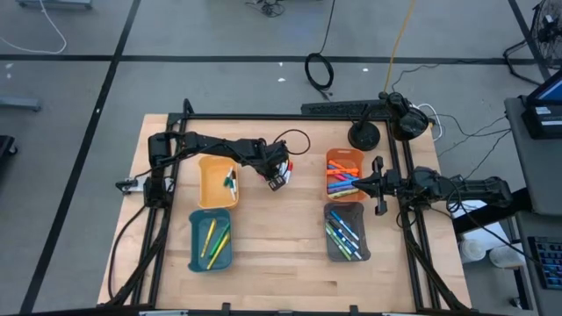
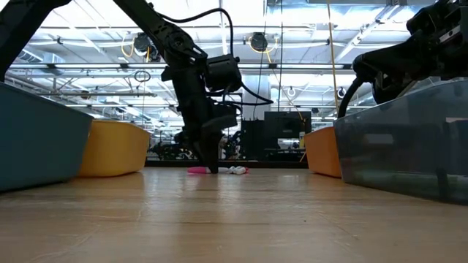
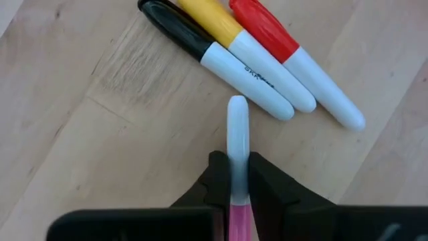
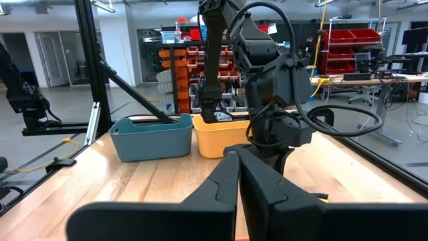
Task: Pick & Place Markers
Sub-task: Put the pink mini marker into the yellow bin
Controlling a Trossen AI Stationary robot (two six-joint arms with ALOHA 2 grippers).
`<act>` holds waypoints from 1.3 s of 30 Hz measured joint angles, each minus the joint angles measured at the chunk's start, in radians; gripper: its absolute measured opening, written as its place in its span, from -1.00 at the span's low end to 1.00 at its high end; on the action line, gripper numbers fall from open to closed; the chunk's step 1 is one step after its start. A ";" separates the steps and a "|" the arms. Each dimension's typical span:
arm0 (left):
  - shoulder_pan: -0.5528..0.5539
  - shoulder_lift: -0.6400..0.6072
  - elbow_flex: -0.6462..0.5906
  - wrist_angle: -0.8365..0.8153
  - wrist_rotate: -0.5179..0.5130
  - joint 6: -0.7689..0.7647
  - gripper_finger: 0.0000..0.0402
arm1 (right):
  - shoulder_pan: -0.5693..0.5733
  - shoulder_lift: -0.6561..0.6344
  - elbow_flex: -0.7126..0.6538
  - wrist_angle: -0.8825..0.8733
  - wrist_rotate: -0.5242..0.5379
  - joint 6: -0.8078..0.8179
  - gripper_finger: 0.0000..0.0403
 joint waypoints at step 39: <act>-0.351 -0.473 -0.002 -0.846 -0.492 -1.026 -0.80 | 0.000 0.002 0.000 -0.003 0.000 0.000 -0.98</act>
